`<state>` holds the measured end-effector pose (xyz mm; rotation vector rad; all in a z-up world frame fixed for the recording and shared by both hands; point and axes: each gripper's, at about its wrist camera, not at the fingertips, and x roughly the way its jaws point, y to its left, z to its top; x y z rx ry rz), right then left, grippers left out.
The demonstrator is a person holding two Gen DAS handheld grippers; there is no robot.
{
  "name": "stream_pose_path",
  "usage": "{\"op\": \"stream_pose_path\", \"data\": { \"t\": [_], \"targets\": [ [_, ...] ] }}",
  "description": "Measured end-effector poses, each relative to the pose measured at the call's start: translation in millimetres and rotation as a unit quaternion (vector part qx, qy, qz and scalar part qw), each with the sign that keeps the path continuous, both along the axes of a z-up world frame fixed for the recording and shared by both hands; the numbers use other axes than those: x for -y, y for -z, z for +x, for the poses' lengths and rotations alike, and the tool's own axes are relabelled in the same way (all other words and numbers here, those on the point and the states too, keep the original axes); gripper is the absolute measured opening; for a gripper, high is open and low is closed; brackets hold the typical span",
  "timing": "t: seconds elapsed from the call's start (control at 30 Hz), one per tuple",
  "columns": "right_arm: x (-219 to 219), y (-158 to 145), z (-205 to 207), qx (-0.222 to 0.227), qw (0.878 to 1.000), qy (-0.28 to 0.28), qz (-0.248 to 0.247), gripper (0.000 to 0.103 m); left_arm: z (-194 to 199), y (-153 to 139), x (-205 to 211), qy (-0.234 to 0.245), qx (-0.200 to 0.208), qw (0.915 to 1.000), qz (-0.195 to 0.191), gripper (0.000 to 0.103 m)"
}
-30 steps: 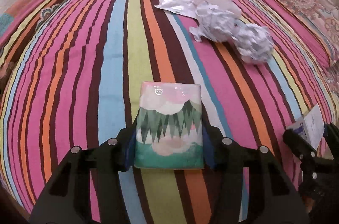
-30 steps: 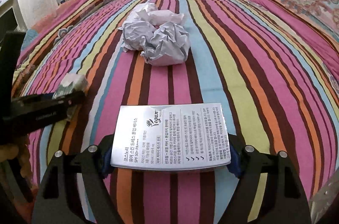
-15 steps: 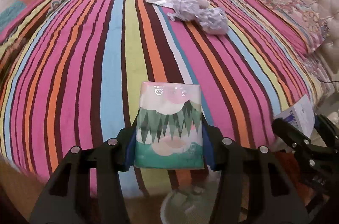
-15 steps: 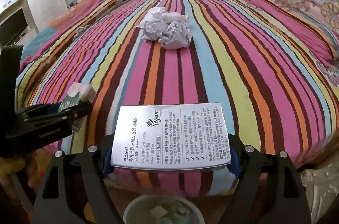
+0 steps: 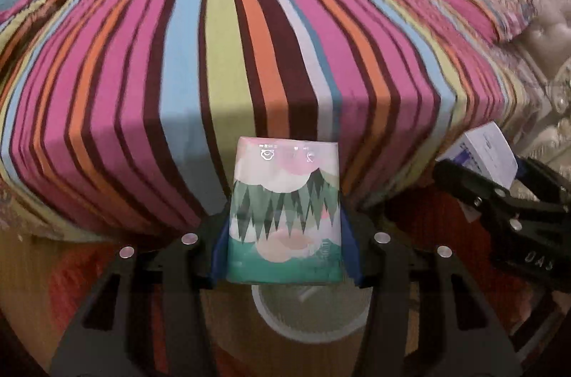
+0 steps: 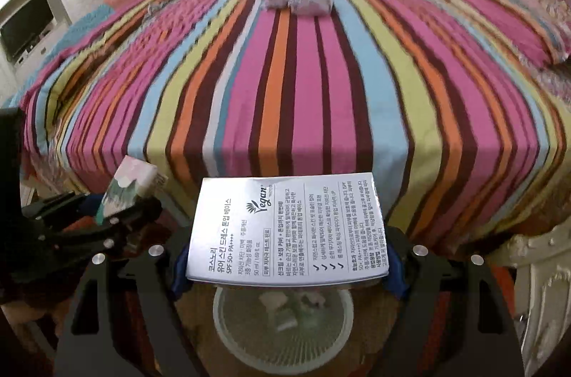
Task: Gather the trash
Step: 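Carry the tissue pack and white box over the wastebasket with both grippers, then open both grippers to drop the tissue pack and white box into the wastebasket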
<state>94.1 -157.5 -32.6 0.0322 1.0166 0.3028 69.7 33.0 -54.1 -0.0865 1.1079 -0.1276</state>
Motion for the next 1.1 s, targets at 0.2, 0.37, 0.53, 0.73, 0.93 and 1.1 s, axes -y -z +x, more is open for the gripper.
{"op": "stream_pose_path", "data": {
  "t": [0.2, 0.37, 0.53, 0.73, 0.93, 1.1],
  "targets": [
    [8.8, 40.1, -5.4, -0.093, 0.996, 0.006, 0.01, 0.077, -19.9, 38.7, 20.5, 0.029, -0.069, 0.9972, -0.003, 0.05],
    [9.9, 69.8, -7.2, -0.161, 0.987, 0.004, 0.015, 0.077, -19.4, 58.4, 30.1, 0.046, -0.109, 0.9929, 0.011, 0.05],
    [10.1, 96.9, -3.8, -0.224, 0.974, 0.004, 0.02, 0.077, -16.1, 85.8, 38.1, 0.058, -0.163, 0.9845, 0.027, 0.05],
    [13.5, 129.8, 0.0, -0.298, 0.954, 0.023, 0.021, 0.077, -9.8, 121.2, 51.3, 0.068, -0.227, 0.9711, 0.029, 0.05],
    [10.8, 156.4, -1.4, -0.345, 0.937, 0.047, 0.028, 0.077, -2.7, 153.3, 63.4, 0.069, -0.272, 0.9595, 0.02, 0.05],
    [4.9, 178.8, -0.4, -0.376, 0.925, 0.055, 0.016, 0.077, -2.1, 169.8, 62.6, 0.065, -0.3, 0.9517, 0.013, 0.05]
  ]
}}
